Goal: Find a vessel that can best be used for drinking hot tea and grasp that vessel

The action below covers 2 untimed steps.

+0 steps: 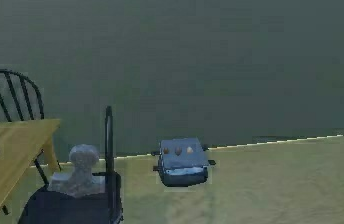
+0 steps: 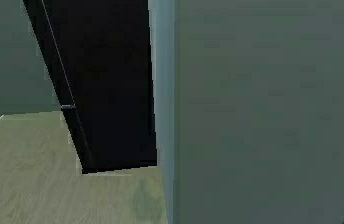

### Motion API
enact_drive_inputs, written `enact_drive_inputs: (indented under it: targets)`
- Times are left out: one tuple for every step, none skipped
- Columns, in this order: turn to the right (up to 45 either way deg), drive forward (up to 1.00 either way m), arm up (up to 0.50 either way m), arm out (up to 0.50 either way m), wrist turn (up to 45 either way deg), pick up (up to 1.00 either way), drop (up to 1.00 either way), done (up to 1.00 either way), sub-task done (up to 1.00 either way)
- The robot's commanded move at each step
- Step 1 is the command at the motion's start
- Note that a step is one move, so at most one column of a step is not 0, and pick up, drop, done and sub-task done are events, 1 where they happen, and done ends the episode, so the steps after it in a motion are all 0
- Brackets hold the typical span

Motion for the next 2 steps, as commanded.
enact_drive_inputs:
  targets:
    - [0.0, 0.50, 0.00, 0.00, 0.0, 0.00, 0.00, 0.00, 0.00]
    - [-3.0, 0.00, 0.00, 0.00, 0.0, 0.00, 0.00, 0.00, 0.00]
